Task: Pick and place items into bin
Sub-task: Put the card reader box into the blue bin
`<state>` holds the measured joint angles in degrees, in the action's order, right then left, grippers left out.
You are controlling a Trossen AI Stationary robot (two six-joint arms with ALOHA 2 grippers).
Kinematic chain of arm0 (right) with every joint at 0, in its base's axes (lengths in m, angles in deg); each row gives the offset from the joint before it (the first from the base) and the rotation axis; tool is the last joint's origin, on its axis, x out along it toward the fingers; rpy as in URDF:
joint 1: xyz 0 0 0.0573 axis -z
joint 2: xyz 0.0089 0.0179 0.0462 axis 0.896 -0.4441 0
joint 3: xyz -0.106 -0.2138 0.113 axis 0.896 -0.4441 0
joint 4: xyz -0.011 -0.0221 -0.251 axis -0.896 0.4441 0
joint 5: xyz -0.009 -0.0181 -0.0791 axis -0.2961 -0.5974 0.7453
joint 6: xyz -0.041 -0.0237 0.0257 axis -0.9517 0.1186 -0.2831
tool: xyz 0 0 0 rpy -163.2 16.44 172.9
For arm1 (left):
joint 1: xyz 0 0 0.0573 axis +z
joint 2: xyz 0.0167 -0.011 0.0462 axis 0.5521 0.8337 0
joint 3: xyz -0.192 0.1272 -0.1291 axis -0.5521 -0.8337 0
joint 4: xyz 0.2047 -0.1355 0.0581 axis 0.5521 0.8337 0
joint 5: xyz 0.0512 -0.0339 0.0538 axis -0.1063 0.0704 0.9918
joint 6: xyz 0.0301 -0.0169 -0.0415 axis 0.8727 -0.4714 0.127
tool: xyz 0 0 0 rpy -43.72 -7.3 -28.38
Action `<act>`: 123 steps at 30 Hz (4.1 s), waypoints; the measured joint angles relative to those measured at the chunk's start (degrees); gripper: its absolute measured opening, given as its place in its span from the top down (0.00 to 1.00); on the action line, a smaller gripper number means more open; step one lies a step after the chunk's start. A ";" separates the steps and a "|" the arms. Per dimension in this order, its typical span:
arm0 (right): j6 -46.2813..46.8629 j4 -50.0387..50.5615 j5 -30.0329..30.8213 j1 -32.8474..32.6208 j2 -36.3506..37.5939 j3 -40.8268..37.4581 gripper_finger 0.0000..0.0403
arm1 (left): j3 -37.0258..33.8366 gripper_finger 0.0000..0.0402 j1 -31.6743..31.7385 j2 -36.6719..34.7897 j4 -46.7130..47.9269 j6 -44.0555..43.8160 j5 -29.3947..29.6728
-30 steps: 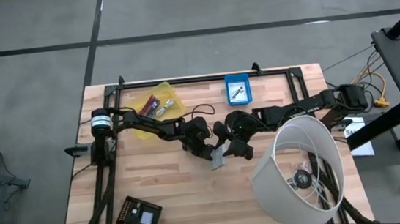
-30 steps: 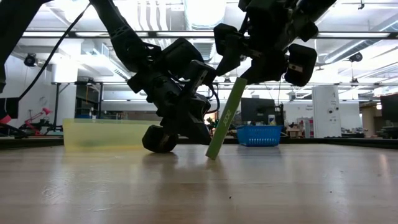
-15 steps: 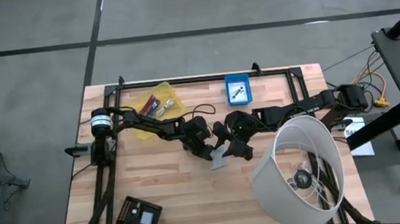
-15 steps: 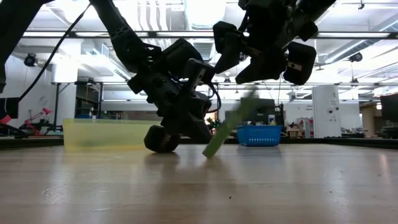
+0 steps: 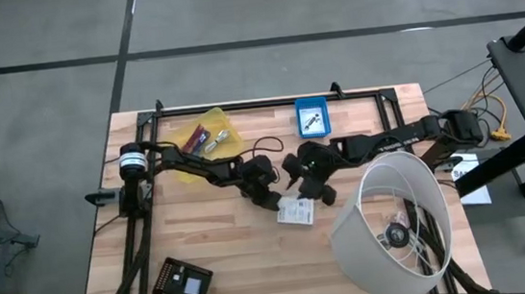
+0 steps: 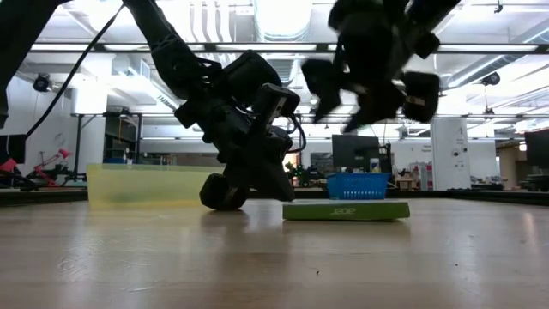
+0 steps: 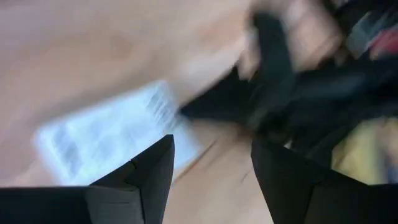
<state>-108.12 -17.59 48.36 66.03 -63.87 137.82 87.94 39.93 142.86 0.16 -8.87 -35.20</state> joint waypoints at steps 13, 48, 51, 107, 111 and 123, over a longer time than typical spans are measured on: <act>-2.13 17.97 -10.55 -2.57 -2.39 -1.13 0.50 | -0.18 1.00 -0.59 0.50 1.22 0.02 4.17; -5.79 -3.29 -0.81 -7.01 -13.21 -5.05 0.56 | 1.30 1.00 -2.25 6.99 -0.71 -3.48 3.61; -4.99 -2.75 1.13 -7.28 -13.16 -5.16 0.67 | 1.59 1.00 -2.25 6.99 -0.48 -3.48 3.48; 1.35 -1.38 5.32 -6.96 3.37 -3.39 0.98 | 6.47 1.00 -2.40 6.33 -2.28 0.65 3.04; 1.35 -1.59 5.32 -6.90 3.39 -3.41 0.98 | 7.03 1.00 -2.40 6.33 -3.68 0.89 3.16; 1.74 -1.80 6.23 -6.29 3.39 -3.44 0.98 | 7.06 1.00 -2.38 6.36 -8.02 0.67 3.05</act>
<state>-106.38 -19.40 54.59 59.75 -60.48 134.38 95.00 37.55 149.21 -7.86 -8.20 -32.14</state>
